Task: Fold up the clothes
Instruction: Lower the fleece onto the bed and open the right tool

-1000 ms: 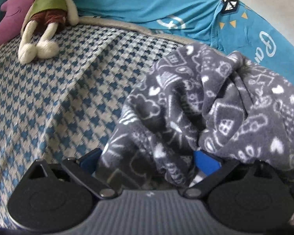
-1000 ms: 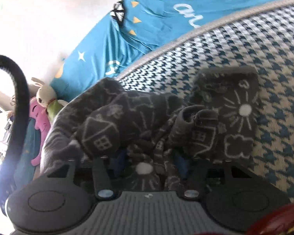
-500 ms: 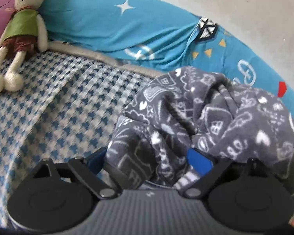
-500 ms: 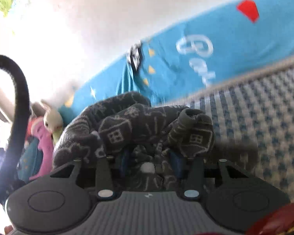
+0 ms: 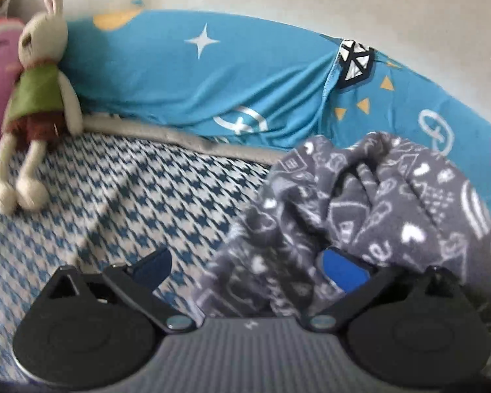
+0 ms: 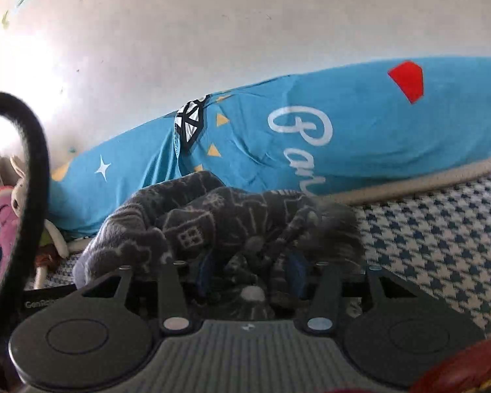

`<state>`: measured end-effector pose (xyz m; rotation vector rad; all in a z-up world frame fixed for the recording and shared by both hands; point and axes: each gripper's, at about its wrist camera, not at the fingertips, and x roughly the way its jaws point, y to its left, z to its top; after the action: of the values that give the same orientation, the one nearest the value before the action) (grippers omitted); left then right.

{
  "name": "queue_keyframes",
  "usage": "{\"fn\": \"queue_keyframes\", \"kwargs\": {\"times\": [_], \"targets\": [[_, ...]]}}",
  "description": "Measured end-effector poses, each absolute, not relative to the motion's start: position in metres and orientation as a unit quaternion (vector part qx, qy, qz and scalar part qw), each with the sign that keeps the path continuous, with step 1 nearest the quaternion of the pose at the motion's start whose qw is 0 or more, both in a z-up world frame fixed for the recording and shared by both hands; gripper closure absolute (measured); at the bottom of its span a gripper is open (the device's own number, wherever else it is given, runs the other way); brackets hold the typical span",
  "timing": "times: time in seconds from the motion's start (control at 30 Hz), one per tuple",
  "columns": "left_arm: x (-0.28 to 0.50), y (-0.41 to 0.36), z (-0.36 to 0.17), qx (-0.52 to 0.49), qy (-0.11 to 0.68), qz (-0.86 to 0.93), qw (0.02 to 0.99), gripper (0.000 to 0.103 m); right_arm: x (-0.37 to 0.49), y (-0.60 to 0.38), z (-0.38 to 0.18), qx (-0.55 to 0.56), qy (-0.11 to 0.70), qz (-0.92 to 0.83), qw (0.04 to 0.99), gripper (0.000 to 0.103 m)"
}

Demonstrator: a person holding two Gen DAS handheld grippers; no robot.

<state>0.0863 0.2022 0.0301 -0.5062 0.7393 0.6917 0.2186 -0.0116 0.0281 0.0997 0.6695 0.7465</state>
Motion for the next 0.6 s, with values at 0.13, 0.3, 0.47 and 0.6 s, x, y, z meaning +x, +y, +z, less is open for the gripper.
{"fn": "queue_keyframes", "kwargs": {"times": [0.13,0.3,0.47,0.6], "targets": [[0.069,0.197,0.049,-0.246,0.319,0.318,0.858,0.000,0.211,-0.021,0.031,0.048,0.325,0.379,0.865,0.054],[0.057,0.177,0.064,-0.228,0.307,0.299,0.874,0.000,0.187,-0.018,0.022,0.009,0.336,0.429,0.838,0.054],[0.043,0.159,0.060,-0.205,0.318,0.302,0.875,0.000,0.154,-0.015,0.021,-0.042,0.320,0.484,0.813,0.054],[0.031,0.147,0.054,-0.191,0.329,0.305,0.873,0.000,0.140,-0.022,0.022,-0.046,0.323,0.493,0.807,0.054]]}}
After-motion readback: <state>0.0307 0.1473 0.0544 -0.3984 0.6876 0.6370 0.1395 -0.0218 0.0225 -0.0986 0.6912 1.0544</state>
